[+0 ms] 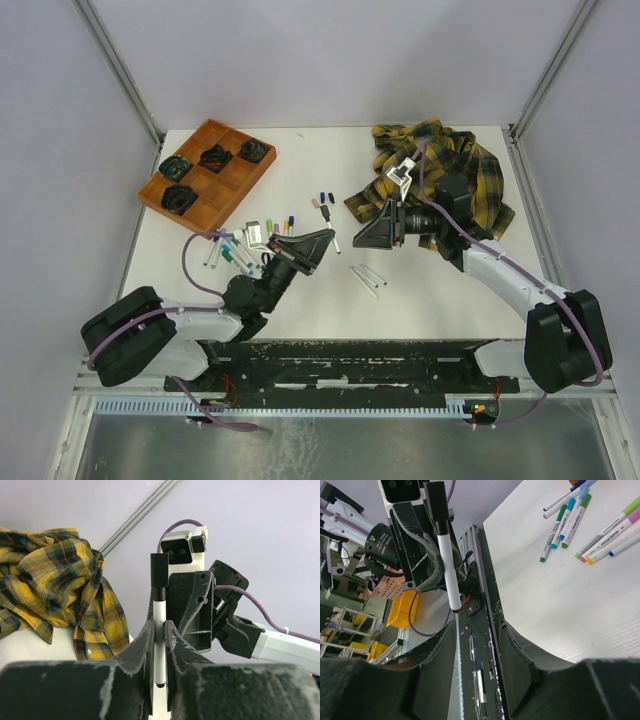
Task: Open the pen caps
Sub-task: Pick up the pen from the center of the board.
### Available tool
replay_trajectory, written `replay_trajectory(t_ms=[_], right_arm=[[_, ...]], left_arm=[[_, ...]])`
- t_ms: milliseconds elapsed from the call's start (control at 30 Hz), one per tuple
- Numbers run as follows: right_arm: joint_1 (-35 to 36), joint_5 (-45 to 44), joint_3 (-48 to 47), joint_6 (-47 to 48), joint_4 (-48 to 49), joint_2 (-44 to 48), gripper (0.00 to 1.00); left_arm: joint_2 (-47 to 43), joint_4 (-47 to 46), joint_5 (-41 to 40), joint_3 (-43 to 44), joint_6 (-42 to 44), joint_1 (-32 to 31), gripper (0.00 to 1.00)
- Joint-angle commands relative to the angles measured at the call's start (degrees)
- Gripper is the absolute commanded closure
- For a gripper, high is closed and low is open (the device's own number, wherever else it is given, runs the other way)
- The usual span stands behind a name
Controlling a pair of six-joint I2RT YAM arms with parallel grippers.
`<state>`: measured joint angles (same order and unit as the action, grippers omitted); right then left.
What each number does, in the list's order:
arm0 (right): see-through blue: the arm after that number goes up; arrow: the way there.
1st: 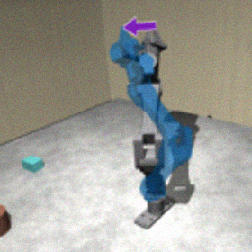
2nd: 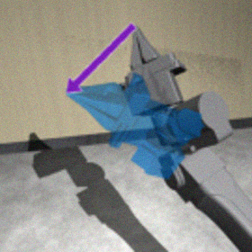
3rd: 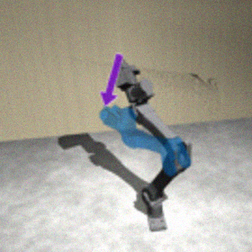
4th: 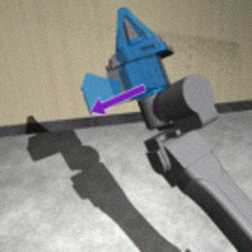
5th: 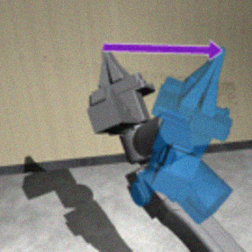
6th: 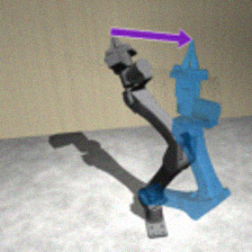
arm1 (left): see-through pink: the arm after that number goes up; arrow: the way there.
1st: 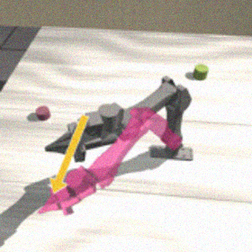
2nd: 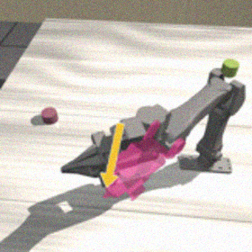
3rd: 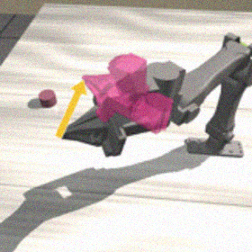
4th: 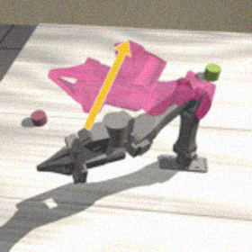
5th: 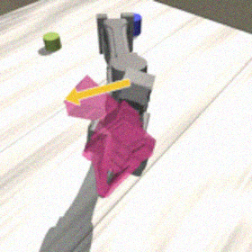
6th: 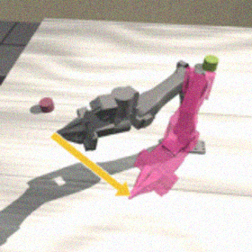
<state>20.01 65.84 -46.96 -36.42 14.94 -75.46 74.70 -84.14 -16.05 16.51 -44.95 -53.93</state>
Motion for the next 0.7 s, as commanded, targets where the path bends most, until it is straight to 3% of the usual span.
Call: replay_trajectory(t_ms=[0, 433, 600, 667], right_arm=[[1.28, -2.06, 1.97, -6.91, 14.37, 0.24, 0.52], [5.17, -3.09, 2.05, -6.07, 14.35, -0.61, 0.56], [5.38, -3.4, 0.72, -3.41, 9.36, -0.61, 0.75], [5.39, -3.38, 0.41, -2.67, 8.11, -0.54, 0.94]], left_arm=[[1.87, -5.51, -1.26, 3.32, -0.15, -1.01, 0.97], [7.09, -6.22, -0.05, 6.66, -0.14, -2.05, 0.97], [7.91, -6.4, 0.22, 6.92, -0.23, -2.29, 0.97], [7.83, -6.39, 0.1, 6.66, -0.23, -2.28, 0.97]])
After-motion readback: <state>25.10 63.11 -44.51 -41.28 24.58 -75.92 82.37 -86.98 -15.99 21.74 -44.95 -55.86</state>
